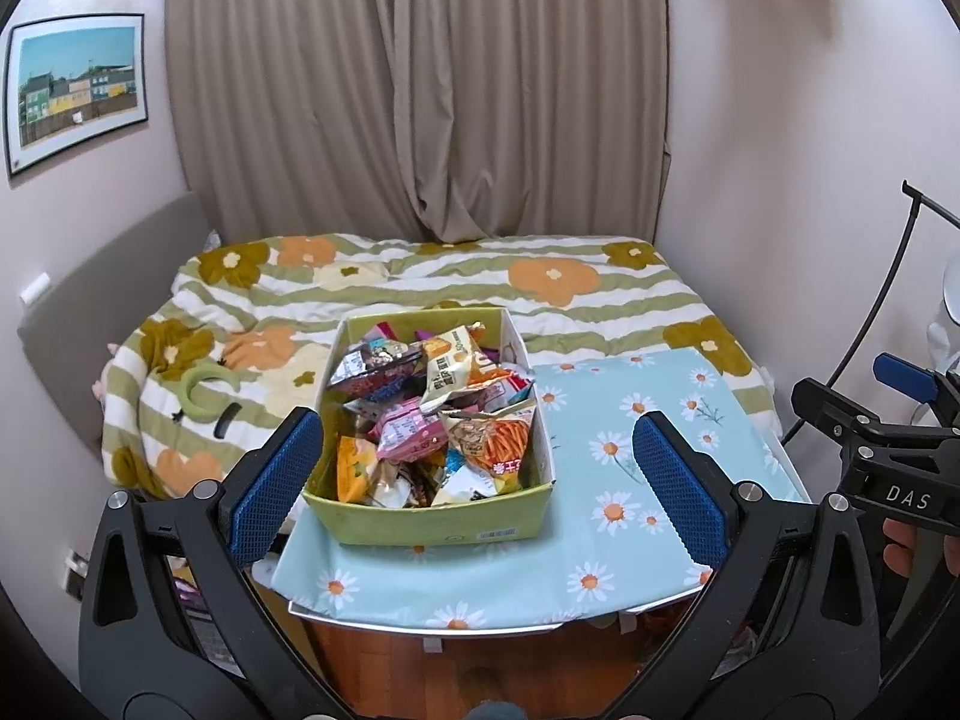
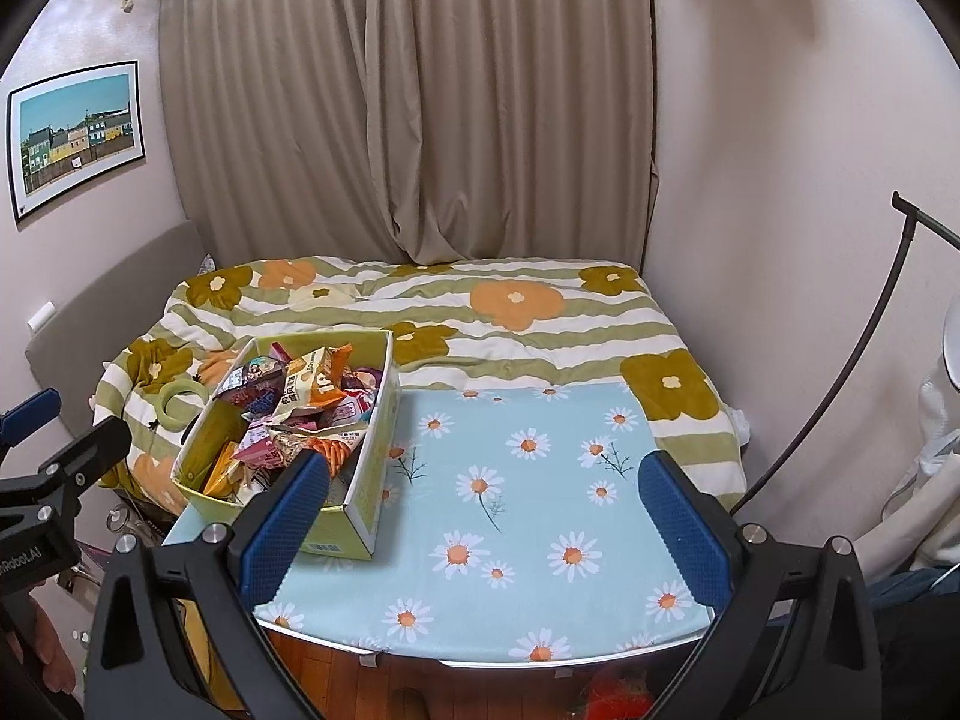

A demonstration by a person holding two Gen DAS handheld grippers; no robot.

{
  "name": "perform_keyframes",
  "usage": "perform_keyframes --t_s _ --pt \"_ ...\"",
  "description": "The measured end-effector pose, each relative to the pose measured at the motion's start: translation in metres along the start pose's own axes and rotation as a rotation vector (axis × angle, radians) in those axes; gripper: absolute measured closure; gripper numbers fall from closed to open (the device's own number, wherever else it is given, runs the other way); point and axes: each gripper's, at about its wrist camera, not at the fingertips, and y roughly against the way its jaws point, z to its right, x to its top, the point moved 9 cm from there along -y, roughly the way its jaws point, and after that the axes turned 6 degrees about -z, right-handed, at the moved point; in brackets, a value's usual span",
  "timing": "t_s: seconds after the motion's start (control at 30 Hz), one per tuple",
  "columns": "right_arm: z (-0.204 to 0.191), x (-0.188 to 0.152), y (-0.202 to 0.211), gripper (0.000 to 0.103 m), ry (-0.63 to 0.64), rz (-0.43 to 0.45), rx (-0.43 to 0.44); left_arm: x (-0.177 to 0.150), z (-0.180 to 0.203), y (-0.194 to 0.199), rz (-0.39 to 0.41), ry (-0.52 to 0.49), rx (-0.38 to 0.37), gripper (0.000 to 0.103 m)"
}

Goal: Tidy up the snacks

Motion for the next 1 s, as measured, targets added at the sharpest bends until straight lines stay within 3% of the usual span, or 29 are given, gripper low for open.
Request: perform_keyframes --t_s 1.0 --pt "-0.002 0.000 -0.001 0.001 0.001 -0.004 -0.003 -0.005 -0.012 0.003 0.031 -0.001 0.025 0.001"
